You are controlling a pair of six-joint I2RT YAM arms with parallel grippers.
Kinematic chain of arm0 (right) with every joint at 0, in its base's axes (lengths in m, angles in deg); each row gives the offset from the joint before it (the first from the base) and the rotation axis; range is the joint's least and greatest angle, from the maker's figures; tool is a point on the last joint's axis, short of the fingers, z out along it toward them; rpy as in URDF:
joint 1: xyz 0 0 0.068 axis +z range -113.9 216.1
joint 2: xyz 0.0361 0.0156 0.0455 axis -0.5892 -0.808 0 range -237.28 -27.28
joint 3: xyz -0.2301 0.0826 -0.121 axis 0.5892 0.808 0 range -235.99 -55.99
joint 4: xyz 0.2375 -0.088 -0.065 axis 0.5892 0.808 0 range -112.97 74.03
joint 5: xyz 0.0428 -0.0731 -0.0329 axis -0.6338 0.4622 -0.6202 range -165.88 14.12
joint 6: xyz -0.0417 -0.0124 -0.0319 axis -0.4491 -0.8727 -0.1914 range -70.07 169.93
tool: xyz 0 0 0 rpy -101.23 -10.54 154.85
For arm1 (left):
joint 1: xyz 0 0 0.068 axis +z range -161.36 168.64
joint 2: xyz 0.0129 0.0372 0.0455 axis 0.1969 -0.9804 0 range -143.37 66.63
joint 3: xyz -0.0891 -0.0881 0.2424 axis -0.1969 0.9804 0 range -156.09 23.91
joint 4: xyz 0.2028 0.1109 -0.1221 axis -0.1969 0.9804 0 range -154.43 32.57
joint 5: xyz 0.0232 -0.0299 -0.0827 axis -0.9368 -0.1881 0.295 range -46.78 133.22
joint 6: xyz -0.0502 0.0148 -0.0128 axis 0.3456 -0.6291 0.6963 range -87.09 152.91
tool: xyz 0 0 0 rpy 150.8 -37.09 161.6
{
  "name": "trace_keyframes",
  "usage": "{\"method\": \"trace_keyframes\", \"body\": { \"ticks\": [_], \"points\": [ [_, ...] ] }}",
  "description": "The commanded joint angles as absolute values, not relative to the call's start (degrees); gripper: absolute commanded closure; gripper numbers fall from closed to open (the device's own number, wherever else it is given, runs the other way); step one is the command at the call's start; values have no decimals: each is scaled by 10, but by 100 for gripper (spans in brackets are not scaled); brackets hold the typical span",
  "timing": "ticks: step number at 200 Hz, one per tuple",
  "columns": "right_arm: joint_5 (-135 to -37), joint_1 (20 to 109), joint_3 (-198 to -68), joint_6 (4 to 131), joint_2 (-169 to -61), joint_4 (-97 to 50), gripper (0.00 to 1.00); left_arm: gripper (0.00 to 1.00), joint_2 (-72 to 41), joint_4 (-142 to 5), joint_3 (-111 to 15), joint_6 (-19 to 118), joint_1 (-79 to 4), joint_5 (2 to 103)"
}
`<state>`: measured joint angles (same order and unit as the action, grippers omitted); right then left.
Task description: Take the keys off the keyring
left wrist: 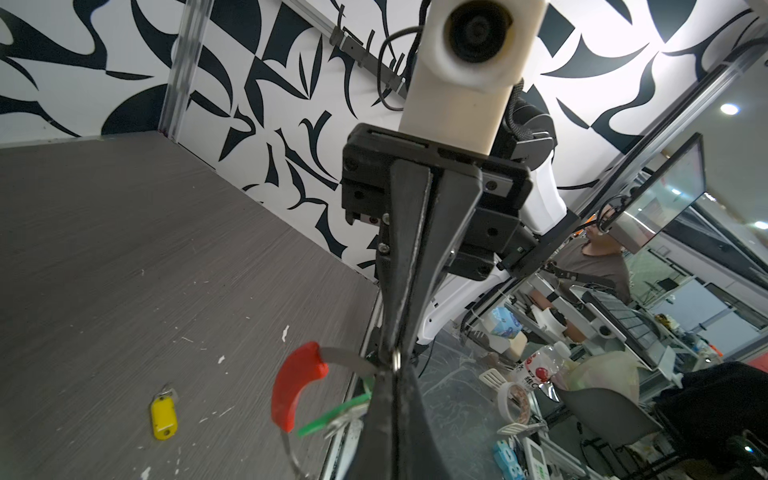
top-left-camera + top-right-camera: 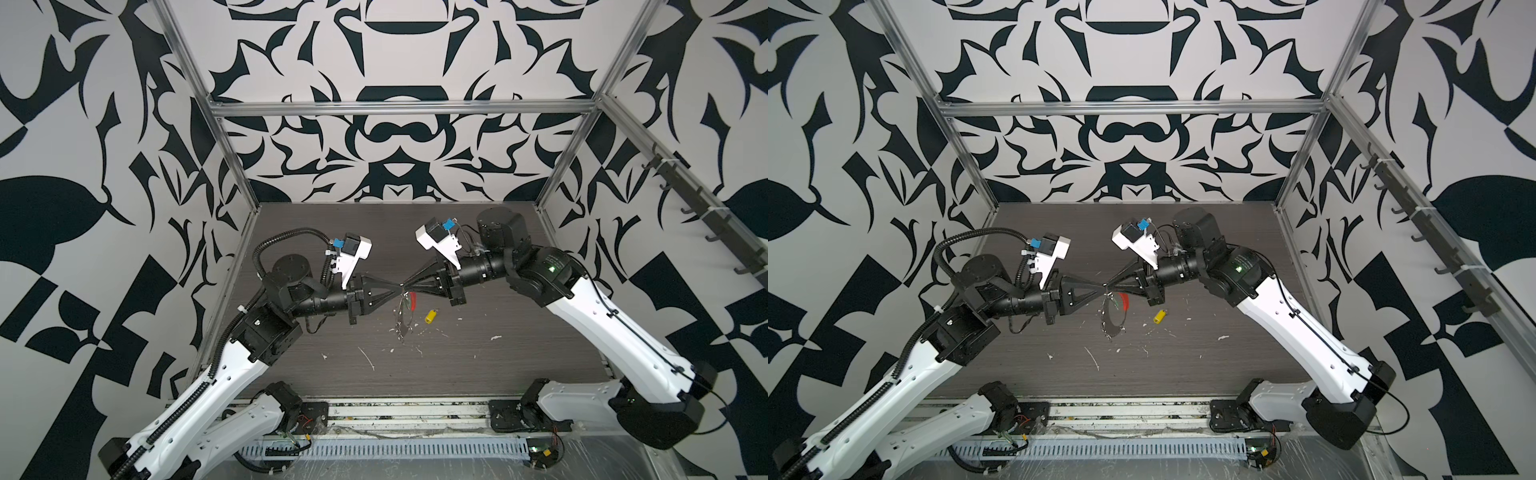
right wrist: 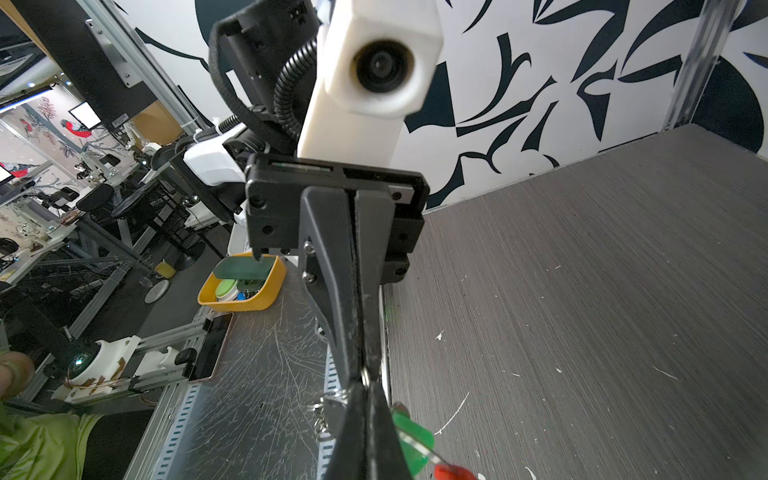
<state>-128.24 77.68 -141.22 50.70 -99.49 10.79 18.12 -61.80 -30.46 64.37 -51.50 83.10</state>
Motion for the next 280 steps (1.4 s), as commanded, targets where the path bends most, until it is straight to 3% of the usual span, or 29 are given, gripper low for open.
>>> {"method": "trace_keyframes", "body": {
  "ticks": [1, 16, 41, 73, 139, 238, 280],
  "points": [
    [-1291, 775, -1437, 506, -994, 92, 100, 100, 182, -620, -322, 638, -515, 829],
    [-1282, 776, -1429, 527, -986, 68, 100, 100, 187, -635, -312, 635, -515, 808],
    [-1217, 776, -1384, 568, -944, -7, 67, 100, 208, -676, -283, 633, -515, 767],
    [-1114, 778, -1271, 628, -861, -155, 55, 100, 232, -741, -252, 632, -515, 737],
    [-1114, 797, -1169, 697, -846, -293, 53, 100, 231, -820, -226, 655, -516, 749],
    [-1097, 857, -1171, 642, -870, -272, 51, 100, 226, -832, -222, 667, -516, 776],
    [-1083, 861, -1175, 632, -872, -265, 57, 100, 225, -835, -223, 671, -516, 787]
  ]
}}
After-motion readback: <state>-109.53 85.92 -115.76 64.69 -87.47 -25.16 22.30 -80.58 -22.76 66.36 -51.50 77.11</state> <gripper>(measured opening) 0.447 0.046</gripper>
